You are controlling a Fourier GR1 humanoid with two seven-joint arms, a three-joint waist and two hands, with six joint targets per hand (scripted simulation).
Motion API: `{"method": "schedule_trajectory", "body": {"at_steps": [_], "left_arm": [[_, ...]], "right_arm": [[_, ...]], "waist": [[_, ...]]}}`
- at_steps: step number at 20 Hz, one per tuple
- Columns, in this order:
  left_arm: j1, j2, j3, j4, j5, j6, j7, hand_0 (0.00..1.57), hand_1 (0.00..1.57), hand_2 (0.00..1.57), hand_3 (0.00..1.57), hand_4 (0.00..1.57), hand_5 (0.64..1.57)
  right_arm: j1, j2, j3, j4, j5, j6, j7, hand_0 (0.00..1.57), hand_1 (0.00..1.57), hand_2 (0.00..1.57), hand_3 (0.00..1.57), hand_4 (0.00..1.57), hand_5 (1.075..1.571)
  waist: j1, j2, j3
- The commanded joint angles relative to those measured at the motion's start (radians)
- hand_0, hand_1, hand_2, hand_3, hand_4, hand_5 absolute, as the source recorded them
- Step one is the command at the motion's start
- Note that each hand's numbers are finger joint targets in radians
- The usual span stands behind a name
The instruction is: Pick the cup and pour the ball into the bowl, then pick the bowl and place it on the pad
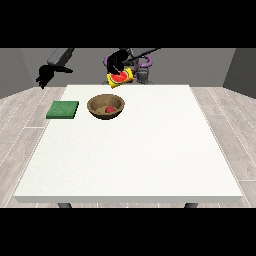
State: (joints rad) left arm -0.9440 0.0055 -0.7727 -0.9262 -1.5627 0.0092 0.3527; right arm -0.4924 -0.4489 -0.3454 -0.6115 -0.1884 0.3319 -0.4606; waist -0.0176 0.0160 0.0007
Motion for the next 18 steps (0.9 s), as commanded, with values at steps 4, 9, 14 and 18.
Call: {"method": "schedule_trajectory", "body": {"at_steps": [4,9,14,18], "left_arm": [[-0.006,-0.005,-0.008,-0.116,-0.079,-0.089,-0.013,1.50,1.50,1.57,1.57,1.21,1.457],[0.100,0.012,0.218,-0.120,0.098,0.098,-0.035,0.00,0.00,1.57,1.57,1.32,1.364],[0.131,0.085,0.431,-0.258,0.309,0.233,-0.119,0.40,0.40,1.57,1.57,1.00,1.570],[0.205,0.065,0.525,-0.290,0.509,0.253,-0.225,0.86,0.86,1.57,1.56,0.92,1.555]], "right_arm": [[-0.001,-0.021,-0.019,0.042,-0.003,-0.011,-0.051,0.00,0.00,0.00,0.26,0.00,1.528],[0.006,0.007,0.000,0.019,-0.031,0.036,0.076,0.00,0.00,0.00,0.00,0.47,1.558],[-0.013,0.006,-0.051,0.036,-0.063,-0.045,0.094,0.00,0.00,0.00,0.00,0.47,1.557],[-0.045,-0.010,-0.082,0.019,-0.081,-0.073,0.051,0.00,0.00,0.00,0.00,0.41,1.556]], "waist": [[0.034,0.041,0.0000],[0.051,0.023,-0.0039],[0.196,0.036,-0.0055],[0.229,0.147,-0.0033]]}}
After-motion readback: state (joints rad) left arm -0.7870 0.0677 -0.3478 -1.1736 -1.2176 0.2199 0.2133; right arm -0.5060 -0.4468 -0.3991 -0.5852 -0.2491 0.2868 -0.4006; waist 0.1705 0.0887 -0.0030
